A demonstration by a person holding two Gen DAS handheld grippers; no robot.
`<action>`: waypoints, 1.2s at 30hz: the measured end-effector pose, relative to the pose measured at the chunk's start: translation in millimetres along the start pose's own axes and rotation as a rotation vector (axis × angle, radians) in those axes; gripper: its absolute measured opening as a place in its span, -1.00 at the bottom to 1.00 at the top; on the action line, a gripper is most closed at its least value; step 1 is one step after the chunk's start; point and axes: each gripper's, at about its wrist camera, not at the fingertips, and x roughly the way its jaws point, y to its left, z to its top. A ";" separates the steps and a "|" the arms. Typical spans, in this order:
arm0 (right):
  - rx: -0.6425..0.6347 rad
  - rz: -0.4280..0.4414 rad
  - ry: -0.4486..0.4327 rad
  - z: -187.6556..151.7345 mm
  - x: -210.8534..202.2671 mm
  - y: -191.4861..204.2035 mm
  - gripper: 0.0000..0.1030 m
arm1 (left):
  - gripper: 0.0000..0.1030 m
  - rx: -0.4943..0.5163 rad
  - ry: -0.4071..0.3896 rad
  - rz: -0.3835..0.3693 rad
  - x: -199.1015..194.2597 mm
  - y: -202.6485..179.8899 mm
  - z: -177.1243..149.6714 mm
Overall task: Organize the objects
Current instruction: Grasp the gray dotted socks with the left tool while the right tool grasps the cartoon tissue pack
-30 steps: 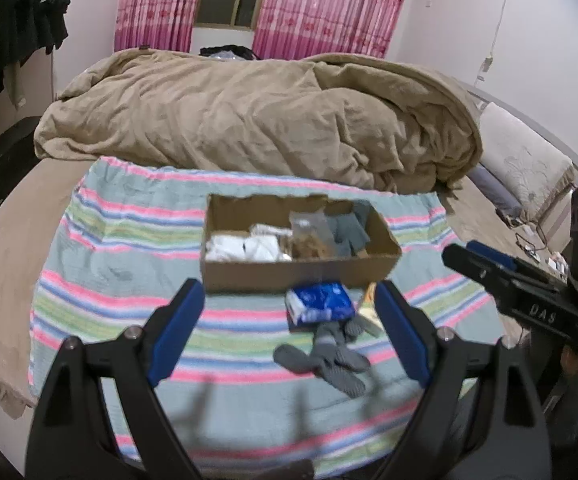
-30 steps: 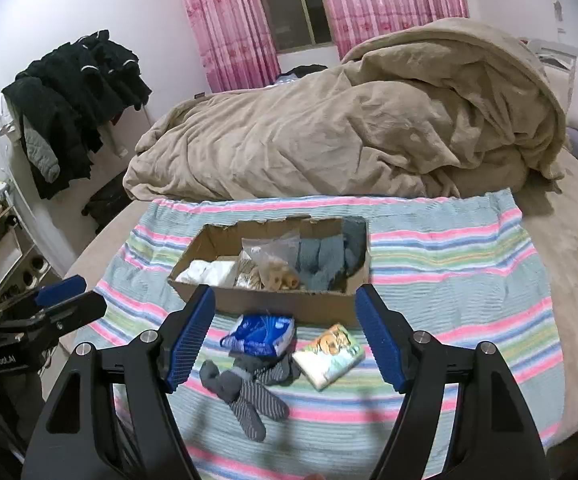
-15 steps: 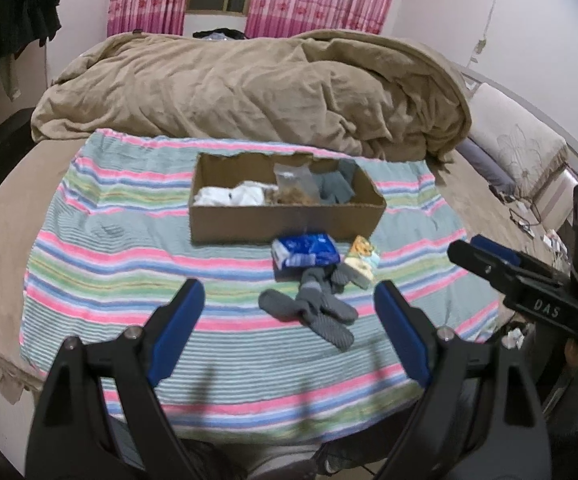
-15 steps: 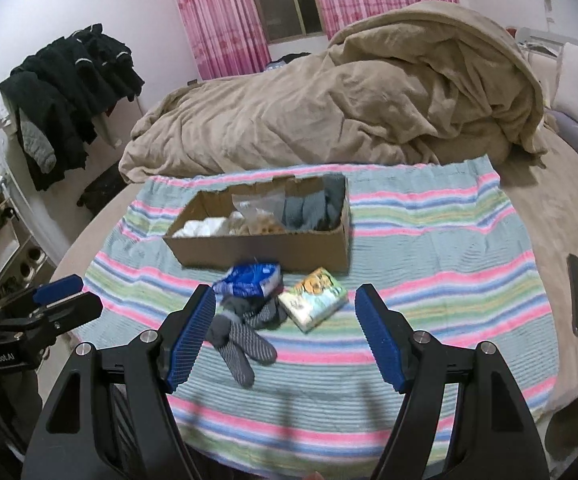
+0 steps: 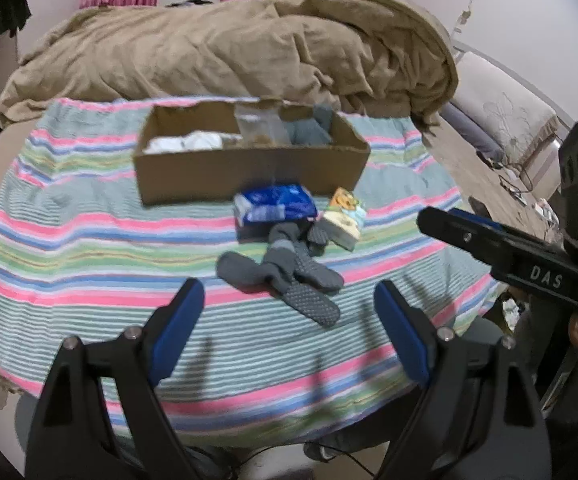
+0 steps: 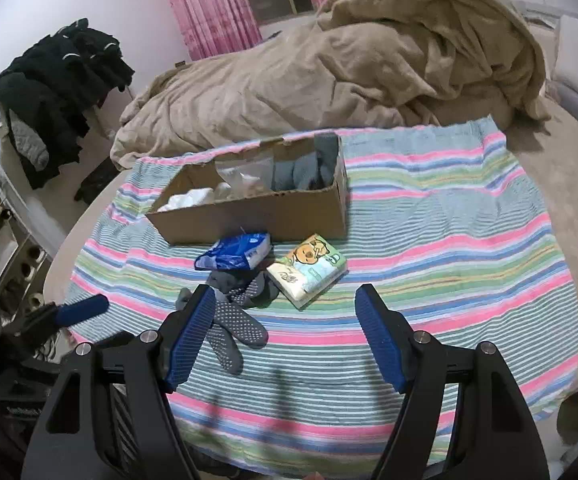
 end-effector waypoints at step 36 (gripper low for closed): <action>0.123 -0.006 0.166 13.4 122.6 -26.1 0.57 | 0.08 0.089 0.048 0.035 114.0 6.8 11.0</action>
